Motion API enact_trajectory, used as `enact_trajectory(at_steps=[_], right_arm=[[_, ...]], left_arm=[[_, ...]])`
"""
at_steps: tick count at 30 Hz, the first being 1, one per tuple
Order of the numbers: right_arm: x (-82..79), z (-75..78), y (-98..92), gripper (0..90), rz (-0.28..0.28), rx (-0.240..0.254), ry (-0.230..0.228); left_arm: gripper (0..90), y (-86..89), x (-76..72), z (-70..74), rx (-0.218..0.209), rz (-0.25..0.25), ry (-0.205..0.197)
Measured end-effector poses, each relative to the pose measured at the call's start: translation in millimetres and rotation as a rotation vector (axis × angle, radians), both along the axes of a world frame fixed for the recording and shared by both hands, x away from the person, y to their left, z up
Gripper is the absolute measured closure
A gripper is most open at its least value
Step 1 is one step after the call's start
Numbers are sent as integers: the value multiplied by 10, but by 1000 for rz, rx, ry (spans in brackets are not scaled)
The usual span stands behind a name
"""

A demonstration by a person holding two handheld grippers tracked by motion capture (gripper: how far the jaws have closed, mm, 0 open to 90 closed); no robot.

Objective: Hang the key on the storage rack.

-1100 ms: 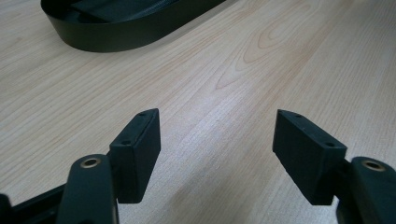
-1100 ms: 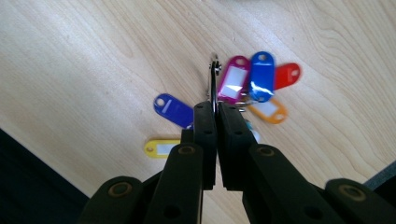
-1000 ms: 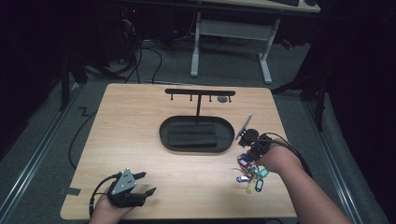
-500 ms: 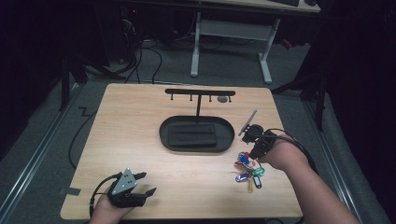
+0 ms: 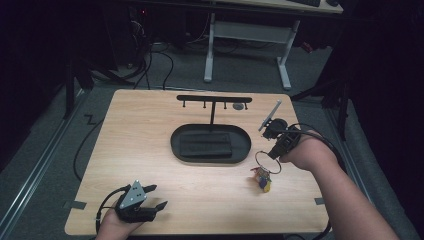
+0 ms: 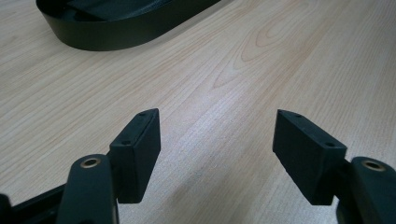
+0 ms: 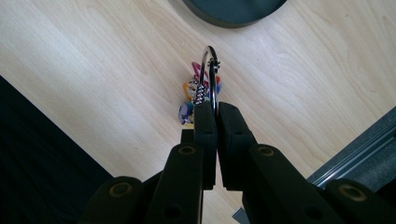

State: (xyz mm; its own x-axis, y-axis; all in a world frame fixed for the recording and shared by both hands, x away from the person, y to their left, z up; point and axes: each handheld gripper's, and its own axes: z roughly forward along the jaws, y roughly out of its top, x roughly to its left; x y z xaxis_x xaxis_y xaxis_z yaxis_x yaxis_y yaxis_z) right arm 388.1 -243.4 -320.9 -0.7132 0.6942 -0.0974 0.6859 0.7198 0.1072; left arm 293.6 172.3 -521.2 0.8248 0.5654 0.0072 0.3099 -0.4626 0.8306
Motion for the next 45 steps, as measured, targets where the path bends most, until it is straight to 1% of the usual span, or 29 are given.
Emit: enact_trajectory(at_steps=[2, 4, 5, 6, 7, 9, 12, 15, 17, 19, 21, 23, 25, 26, 27, 28, 31, 32, 35, 38, 39, 40, 41, 43, 44, 45], right_arm=[[12, 55, 7, 877, -11, 4, -5], [31, 100, 13, 877, -9, 9, -10], [31, 100, 13, 877, -9, 9, -10], [48, 144, 18, 877, -17, 17, -12], [60, 155, 14, 876, -9, 21, -13], [71, 186, 20, 877, -25, 24, -15], [106, 224, 14, 877, -27, 31, -12], [128, 254, 14, 877, -25, 25, -6], [136, 280, 20, 877, -36, 18, 4], [158, 307, 16, 877, -30, 15, -6], [177, 324, 18, 877, -44, 15, -9], [215, 330, 13, 877, -46, 24, -4], [241, 338, 22, 877, -78, 21, 1], [279, 345, 17, 877, -61, 18, -1], [289, 352, 23, 877, -71, 18, 1], [316, 361, 18, 877, -57, 19, -8], [378, 399, 33, 876, -54, 23, -19], [392, 410, 40, 877, -62, 28, -22], [455, 435, 60, 877, -64, 31, -27], [519, 431, 80, 877, -61, 31, -21], [532, 433, 94, 877, -74, 26, -17], [561, 433, 98, 877, -64, 28, -18], [578, 438, 121, 877, -80, 24, -13], [630, 430, 134, 877, -65, 28, -9], [660, 424, 141, 876, -55, 32, -14], [694, 422, 160, 877, -59, 34, -10]], left_arm=[[328, 1, 0, 0, -1, 0, 0], [328, 4, 0, 2, -3, 1, -1], [328, 4, 0, 2, -3, 1, -1], [328, 10, 1, 5, -2, 1, 3], [328, 11, 1, 4, -3, 3, 2], [328, 13, 1, 4, -3, 3, 3], [328, 11, -1, 2, -3, 4, 3], [327, 19, -8, 3, -9, 9, 5], [328, 23, -9, 1, -9, 9, 5], [328, 18, -4, -3, -3, 6, 7], [328, 8, -1, -4, 3, 1, 2], [328, 2, -3, -2, -1, 0, 2], [328, 4, -4, -3, 0, -1, 2], [328, 6, -3, -3, 1, -1, 2], [327, 11, -2, -2, 2, -1, 2], [328, 16, 0, -2, 2, 0, 2], [328, 29, 5, -4, -5, 4, 8], [328, 30, 3, -6, -7, 5, 7], [327, 33, -3, -3, -8, 5, 5], [328, 36, -5, -3, -7, 6, 5], [327, 37, -5, -5, -7, 6, 6], [327, 38, -3, -6, -6, 6, 7], [327, 39, -2, -6, -5, 7, 7], [327, 42, -1, -5, -5, 7, 7], [327, 42, 1, -5, -5, 6, 7], [327, 43, 1, -5, -4, 5, 8]])
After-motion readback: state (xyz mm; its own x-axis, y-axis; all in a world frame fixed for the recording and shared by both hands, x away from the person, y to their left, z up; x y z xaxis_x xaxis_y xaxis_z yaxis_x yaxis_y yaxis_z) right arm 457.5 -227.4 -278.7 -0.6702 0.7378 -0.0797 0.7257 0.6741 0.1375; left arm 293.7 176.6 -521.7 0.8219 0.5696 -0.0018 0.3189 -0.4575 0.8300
